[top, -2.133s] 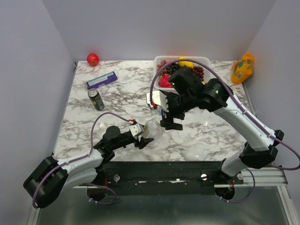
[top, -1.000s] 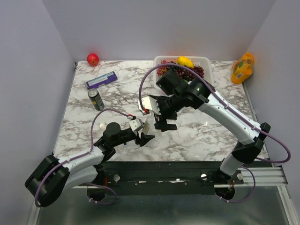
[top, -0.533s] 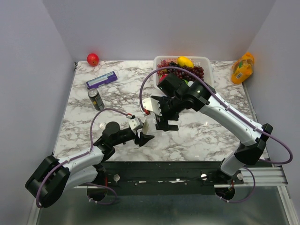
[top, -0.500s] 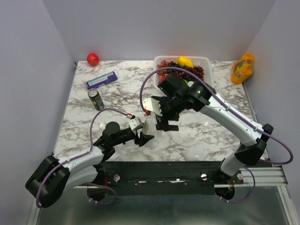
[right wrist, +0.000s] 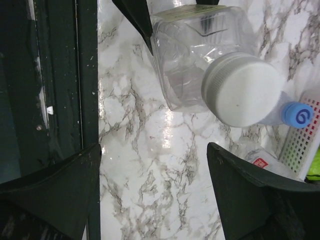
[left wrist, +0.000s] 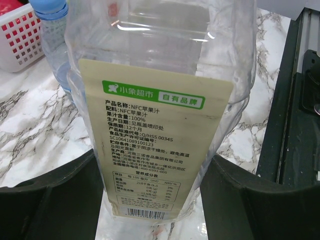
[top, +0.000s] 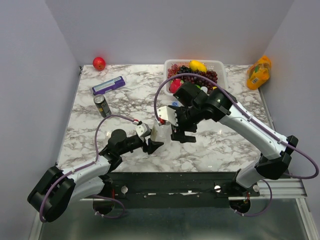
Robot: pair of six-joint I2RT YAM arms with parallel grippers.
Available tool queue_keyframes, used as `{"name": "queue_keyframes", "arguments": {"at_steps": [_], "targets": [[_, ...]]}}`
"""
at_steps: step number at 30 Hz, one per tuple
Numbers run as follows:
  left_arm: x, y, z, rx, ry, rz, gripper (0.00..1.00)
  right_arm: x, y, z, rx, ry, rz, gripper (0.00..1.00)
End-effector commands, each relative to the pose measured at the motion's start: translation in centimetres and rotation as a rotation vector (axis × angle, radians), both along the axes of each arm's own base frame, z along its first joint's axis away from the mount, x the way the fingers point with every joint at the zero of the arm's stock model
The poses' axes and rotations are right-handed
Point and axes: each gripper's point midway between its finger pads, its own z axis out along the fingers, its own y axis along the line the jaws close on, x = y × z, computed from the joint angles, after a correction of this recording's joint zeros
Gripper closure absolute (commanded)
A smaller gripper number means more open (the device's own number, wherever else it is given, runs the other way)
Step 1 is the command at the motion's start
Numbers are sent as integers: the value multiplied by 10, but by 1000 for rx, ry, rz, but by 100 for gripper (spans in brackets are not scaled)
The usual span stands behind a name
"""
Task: Screw on the bottle caps
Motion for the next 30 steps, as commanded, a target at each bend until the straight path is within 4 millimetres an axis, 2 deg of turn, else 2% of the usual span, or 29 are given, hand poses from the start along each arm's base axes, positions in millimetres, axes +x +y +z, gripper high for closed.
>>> {"name": "queue_keyframes", "arguments": {"at_steps": [1,2,4,8,13,15,19,25,30], "targets": [[1,-3,12,-6,-68,-30,100,-10,-30,27,-42,11,-50,8],[0,-3,11,3,-77,-34,100,-2,-24,44,5,-31,-54,9],[-5,-4,10,9,-82,-64,100,7,-13,53,45,-72,-17,9],[-10,-7,7,41,-106,-115,100,4,4,61,132,-110,122,6],[-7,-7,9,84,-174,-129,100,-9,9,51,130,-107,328,5],[-8,-6,3,122,-193,-149,100,-17,7,45,114,-79,413,5],[-3,-3,3,192,-302,-165,100,-18,8,39,106,-96,480,5],[1,-2,3,185,-248,-144,100,-27,1,27,87,-117,581,5],[2,-2,10,167,-257,-131,100,-33,-5,11,52,-63,570,9]]}}
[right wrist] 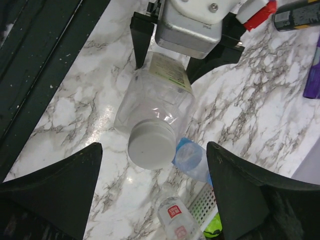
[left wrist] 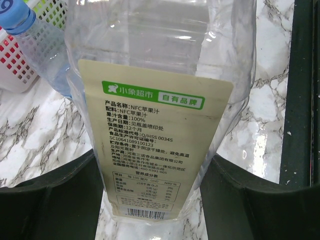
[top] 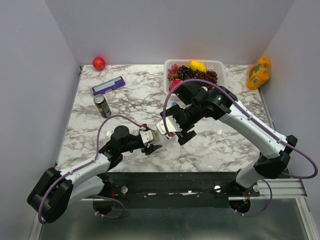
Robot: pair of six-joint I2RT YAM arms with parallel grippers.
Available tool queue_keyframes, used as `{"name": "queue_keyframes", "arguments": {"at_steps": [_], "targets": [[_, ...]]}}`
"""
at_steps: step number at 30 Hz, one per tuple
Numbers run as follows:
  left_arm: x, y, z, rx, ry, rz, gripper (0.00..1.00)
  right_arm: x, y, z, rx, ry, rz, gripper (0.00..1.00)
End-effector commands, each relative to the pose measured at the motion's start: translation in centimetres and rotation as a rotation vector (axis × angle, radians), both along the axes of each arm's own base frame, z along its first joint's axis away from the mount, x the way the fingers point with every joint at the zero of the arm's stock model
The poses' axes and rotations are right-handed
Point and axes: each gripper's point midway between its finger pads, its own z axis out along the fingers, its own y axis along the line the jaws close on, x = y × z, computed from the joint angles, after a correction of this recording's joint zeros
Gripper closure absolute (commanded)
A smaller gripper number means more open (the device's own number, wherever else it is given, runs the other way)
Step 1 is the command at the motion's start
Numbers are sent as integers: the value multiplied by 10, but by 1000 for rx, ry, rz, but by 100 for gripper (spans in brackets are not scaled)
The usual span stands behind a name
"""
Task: Screw on the bottle caps
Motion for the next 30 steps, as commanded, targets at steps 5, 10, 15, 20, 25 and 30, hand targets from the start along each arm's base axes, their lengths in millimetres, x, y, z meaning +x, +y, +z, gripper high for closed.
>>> {"name": "queue_keyframes", "arguments": {"at_steps": [5,10,15,20,25,30], "targets": [[4,-5,24,-40,-61,-20,100,-28,-32,-23,-167,137,-6,19],[5,-4,23,-38,-46,-11,100,-27,-35,-27,-187,134,-14,28],[7,-3,24,-41,-49,-3,100,-27,-36,-32,-198,150,-19,33],[7,-2,25,-43,-54,0,100,-26,-36,-37,-218,151,-22,39],[9,-1,25,-44,-58,10,100,-24,-36,-41,-231,148,-17,41],[11,1,25,-47,-52,25,100,-19,-38,-47,-263,138,-31,53]]}}
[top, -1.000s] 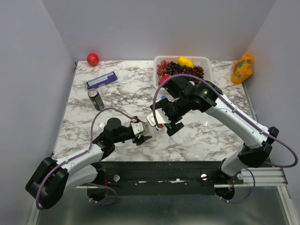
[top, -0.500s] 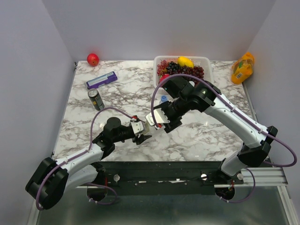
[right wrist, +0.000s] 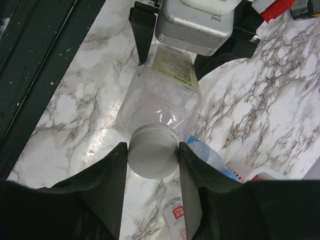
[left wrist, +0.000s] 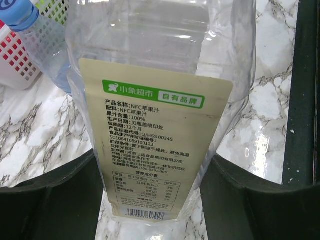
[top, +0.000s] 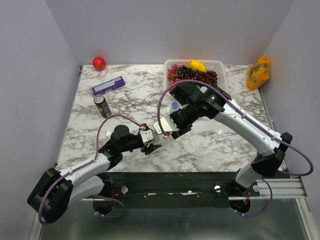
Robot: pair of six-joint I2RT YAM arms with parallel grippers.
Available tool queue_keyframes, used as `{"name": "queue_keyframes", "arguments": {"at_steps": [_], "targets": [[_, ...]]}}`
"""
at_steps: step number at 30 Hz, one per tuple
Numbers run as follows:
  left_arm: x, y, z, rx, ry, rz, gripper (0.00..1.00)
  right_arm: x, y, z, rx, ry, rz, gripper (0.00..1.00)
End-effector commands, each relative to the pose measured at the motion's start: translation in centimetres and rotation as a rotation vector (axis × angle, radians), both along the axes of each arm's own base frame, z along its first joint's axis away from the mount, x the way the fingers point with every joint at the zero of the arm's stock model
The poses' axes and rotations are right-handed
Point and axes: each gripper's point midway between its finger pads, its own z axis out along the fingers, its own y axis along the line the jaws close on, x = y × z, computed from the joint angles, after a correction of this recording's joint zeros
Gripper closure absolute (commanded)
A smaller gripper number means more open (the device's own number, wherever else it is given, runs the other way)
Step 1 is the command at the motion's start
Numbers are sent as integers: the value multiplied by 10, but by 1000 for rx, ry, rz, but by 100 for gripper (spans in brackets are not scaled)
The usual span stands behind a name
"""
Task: Screw on the bottle caps
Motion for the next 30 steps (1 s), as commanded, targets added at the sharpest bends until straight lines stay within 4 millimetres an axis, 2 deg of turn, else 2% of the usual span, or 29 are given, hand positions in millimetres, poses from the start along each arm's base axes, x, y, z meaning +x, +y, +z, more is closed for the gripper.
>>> {"name": "queue_keyframes", "arguments": {"at_steps": [1,4,5,7,8,9,13,23,25,27,30], "targets": [[8,-1,27,-56,-60,19,100,-22,-39,-29,-214,115,-19,55],[14,3,32,-73,-52,69,100,-19,-33,-32,-227,168,-95,63],[16,4,34,-82,-51,88,100,-14,-28,-28,-208,183,-131,65],[26,11,46,-109,-75,165,100,-13,-20,-25,-193,271,-234,66],[30,14,50,-117,-76,196,100,-6,-14,-32,-213,324,-286,67],[37,20,55,-128,-79,255,100,-6,-5,-21,-174,384,-353,67],[45,32,72,-159,-111,340,100,4,8,-22,-167,528,-501,71],[61,51,74,-113,-165,475,100,16,8,-42,-229,853,-761,76],[66,54,71,-99,-160,505,100,17,9,-43,-237,903,-793,78],[68,55,70,-89,-148,519,100,23,10,-41,-229,933,-830,85],[70,55,65,-76,-124,527,100,30,16,-33,-204,968,-874,84]]}}
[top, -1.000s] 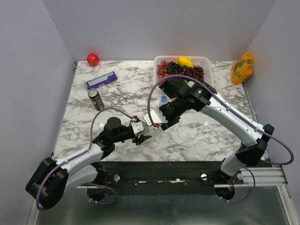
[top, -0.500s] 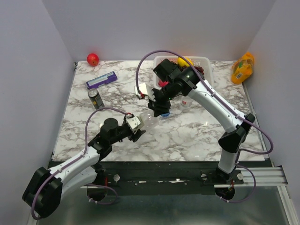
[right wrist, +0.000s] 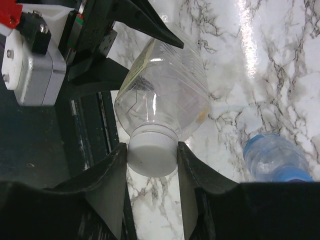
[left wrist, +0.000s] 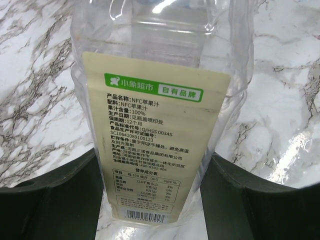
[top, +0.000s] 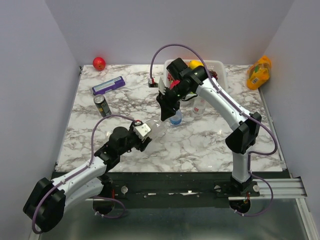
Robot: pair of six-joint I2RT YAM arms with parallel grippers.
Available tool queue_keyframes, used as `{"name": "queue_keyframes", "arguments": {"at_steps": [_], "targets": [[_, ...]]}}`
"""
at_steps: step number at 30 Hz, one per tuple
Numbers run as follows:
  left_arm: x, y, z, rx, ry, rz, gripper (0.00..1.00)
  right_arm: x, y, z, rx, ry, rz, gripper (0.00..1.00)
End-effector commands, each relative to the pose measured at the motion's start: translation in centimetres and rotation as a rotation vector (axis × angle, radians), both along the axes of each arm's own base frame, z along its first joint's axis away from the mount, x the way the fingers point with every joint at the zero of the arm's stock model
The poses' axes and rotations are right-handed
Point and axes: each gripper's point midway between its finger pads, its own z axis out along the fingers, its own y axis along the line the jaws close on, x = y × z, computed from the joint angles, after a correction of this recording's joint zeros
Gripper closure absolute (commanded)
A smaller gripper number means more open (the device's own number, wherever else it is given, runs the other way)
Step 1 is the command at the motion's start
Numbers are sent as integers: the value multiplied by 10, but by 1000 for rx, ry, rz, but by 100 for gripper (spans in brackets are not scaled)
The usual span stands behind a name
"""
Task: Screw on the bottle caps
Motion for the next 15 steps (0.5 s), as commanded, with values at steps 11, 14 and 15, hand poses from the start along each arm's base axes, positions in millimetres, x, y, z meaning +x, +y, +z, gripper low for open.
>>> {"name": "queue_keyframes", "arguments": {"at_steps": [11,14,15], "targets": [[22,-15,59,-116,-117,14,100,-21,-15,68,23,82,-100,32],[15,-21,52,-107,-86,-41,100,-27,-17,97,124,-38,-17,27],[11,-26,51,-112,-77,-77,100,-30,-20,100,137,-64,1,27]]}}
